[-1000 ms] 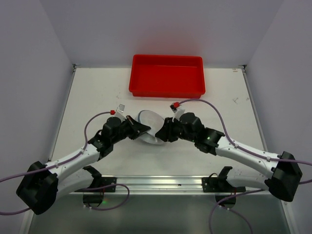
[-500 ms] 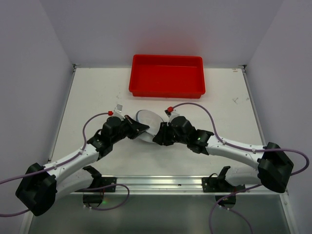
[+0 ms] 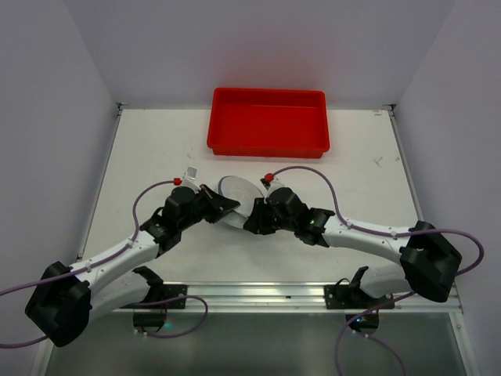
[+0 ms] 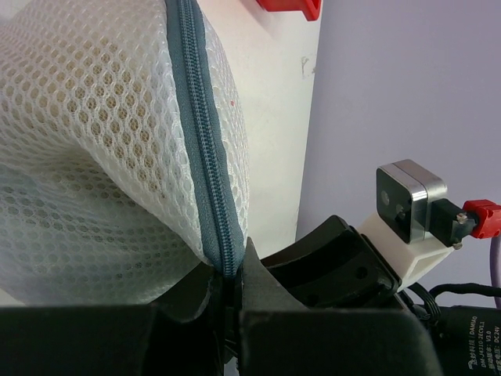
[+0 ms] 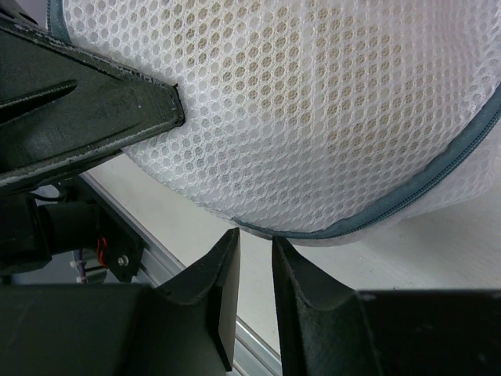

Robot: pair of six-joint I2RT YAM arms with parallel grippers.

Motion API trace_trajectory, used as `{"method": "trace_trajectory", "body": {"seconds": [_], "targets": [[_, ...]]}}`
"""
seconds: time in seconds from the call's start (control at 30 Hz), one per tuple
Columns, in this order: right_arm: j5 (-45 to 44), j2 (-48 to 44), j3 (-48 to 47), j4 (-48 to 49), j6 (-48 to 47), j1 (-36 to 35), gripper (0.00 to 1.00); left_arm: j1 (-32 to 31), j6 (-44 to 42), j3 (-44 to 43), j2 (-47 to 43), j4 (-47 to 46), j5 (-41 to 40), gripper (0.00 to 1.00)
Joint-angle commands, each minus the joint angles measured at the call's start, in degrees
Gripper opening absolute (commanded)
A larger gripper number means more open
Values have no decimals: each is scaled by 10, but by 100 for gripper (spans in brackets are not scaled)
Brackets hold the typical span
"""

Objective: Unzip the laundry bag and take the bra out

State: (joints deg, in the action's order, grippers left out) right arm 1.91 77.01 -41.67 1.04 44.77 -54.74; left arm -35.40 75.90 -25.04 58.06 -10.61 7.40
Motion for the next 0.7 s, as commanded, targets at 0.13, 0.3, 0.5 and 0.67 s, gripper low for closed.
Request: {"method": "trace_trajectory", "body": {"seconds": [0.13, 0.3, 0.5, 0.67], "targets": [[-36, -2, -14, 43, -9, -3, 19, -3, 4, -18, -1, -10, 2, 0], [-58, -15, -17, 8, -13, -2, 0, -1, -17, -18, -9, 10, 3, 0], [-97, -79, 3, -87, -41, 6, 0, 64, -94, -19, -24, 63, 23, 0], [-101, -135, 21, -162, -86, 35, 0, 132, -244, -38, 17, 95, 88, 0]]}}
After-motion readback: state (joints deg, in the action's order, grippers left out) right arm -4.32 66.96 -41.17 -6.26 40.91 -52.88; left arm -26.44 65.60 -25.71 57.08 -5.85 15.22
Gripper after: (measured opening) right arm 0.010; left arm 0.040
